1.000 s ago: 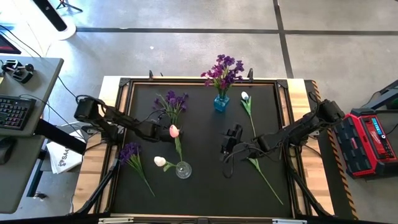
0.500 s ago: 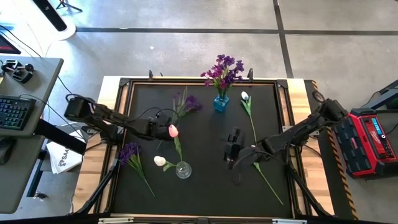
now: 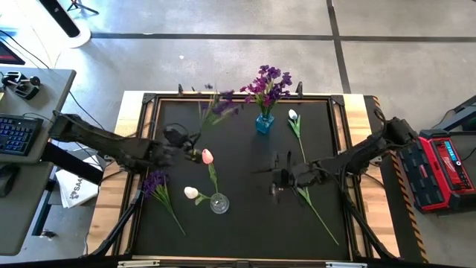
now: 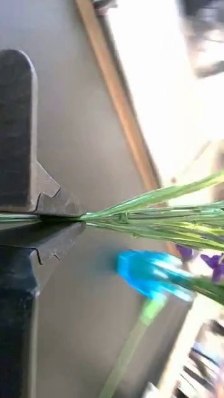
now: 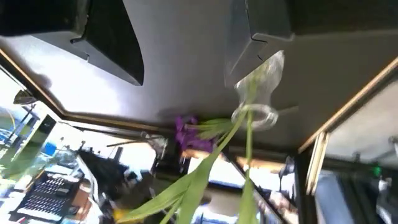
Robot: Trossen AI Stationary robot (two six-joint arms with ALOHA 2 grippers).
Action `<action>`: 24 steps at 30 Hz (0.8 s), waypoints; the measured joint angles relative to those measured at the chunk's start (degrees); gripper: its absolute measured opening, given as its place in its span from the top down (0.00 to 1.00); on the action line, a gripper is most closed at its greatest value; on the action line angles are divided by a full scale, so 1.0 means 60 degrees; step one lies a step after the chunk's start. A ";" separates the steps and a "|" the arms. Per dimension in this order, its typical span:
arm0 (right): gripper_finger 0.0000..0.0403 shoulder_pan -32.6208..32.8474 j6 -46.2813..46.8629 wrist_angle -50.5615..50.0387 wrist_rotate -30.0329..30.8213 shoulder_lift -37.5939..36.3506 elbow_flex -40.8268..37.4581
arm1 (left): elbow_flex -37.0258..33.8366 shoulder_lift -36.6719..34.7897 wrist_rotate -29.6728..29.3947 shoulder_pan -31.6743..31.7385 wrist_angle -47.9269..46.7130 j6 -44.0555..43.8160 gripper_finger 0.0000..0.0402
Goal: Sort flowers into vase by color
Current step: Put the top dark violet flower into the blue vase
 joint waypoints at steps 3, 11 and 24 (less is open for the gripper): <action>0.52 -0.0316 -0.0090 0.0627 -0.0402 0.0299 0.0017 | 0.0004 -0.0995 -0.0487 -0.0205 0.1094 0.1691 0.99; 0.52 -0.0836 -0.1658 0.1054 -0.0539 0.0514 0.0685 | 0.0007 -0.2357 0.2252 -0.0482 0.5788 0.7215 0.99; 0.51 -0.1005 -0.3118 -0.1357 -0.1220 0.0449 0.3650 | 0.0637 -0.1146 0.6171 -0.0500 0.8044 0.8596 0.99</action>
